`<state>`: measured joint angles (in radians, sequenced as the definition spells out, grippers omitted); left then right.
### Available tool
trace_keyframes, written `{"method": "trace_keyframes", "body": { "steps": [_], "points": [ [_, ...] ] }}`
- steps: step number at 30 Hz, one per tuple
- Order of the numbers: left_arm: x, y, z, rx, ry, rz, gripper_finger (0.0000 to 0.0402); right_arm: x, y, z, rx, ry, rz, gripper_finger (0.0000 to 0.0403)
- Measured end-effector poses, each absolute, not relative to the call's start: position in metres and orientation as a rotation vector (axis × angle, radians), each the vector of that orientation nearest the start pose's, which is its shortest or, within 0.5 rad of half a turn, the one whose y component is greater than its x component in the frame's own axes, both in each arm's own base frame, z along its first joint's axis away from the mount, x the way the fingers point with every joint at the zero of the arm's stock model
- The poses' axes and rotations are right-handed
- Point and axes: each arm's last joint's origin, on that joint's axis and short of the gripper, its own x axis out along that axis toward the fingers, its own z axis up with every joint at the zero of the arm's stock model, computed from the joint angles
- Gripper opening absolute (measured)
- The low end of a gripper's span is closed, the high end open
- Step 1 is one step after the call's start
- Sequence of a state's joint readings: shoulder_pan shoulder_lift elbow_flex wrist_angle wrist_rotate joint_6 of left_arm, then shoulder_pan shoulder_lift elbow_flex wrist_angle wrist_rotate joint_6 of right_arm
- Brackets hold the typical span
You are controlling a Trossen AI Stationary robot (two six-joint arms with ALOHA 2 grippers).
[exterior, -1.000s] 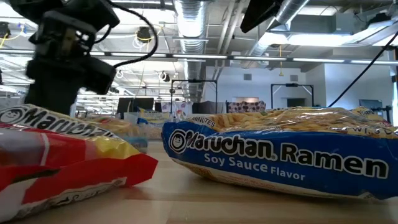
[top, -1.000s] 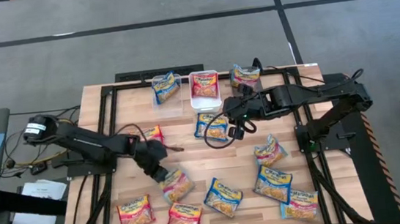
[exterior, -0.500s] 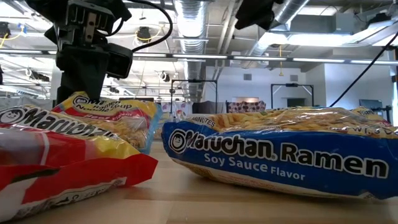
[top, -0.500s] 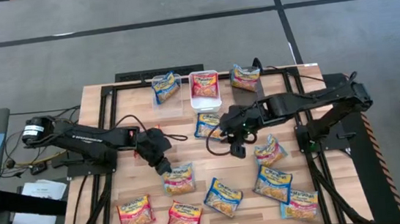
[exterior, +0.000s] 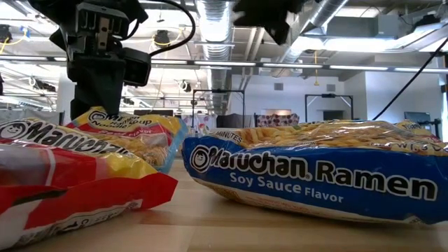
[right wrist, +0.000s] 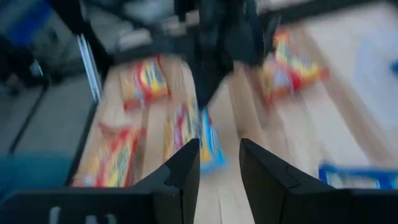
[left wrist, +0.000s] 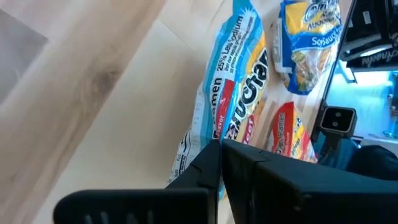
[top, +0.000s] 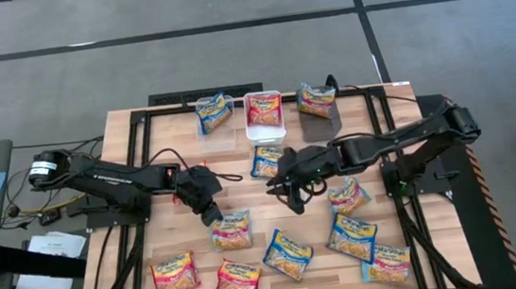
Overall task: Sort Maruchan noodles
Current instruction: Put the light blue noodle pack into the black bin
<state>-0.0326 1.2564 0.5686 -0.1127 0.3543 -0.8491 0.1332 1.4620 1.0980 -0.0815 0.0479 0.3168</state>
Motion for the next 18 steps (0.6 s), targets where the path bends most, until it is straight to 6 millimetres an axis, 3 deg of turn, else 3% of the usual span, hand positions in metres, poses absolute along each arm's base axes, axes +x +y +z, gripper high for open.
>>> {"method": "trace_keyframes", "body": {
  "steps": [9, 18],
  "points": [
    [0.231, -0.017, 0.177, -0.917, 0.905, 0.003, 0.0000, 0.329, 0.041, 0.289, 0.313, 0.207, -0.064, 0.0138],
    [0.233, -0.017, 0.178, -0.906, 0.884, 0.002, 0.0000, 0.360, 0.044, 0.245, 0.330, 0.228, -0.066, 0.0138]
  ]
}}
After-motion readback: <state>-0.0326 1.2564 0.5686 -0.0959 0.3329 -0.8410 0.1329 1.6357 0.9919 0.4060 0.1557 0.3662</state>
